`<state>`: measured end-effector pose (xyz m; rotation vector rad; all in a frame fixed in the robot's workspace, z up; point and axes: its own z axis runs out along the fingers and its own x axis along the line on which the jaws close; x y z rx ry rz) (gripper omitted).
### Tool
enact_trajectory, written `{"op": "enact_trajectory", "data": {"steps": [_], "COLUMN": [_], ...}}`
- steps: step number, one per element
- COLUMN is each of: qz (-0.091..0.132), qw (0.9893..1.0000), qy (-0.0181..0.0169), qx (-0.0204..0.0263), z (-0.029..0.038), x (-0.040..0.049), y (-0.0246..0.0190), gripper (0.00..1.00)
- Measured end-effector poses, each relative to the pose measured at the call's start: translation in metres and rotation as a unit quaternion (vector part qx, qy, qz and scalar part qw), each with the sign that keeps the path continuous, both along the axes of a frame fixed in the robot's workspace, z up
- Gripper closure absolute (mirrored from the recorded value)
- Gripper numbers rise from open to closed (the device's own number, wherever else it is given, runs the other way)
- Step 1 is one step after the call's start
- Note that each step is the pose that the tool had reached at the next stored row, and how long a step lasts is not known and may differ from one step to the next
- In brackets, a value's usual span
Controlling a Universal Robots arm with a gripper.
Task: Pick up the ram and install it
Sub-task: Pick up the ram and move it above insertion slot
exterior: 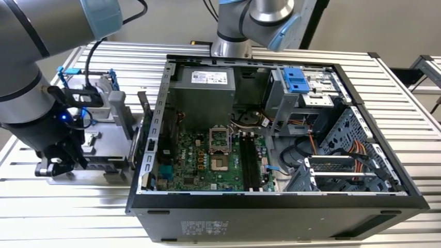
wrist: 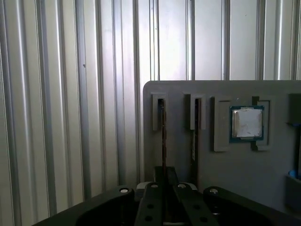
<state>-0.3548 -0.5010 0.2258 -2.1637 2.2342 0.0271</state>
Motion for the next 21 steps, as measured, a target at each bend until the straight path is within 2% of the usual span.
{"op": "enact_trajectory", "data": {"steps": [21], "qz": [0.0], "qw": [1.0], "qy": [0.0], "qx": [0.0], "z": [0.0171], "x": [0.0], "y": [0.0], "gripper": [1.0]}}
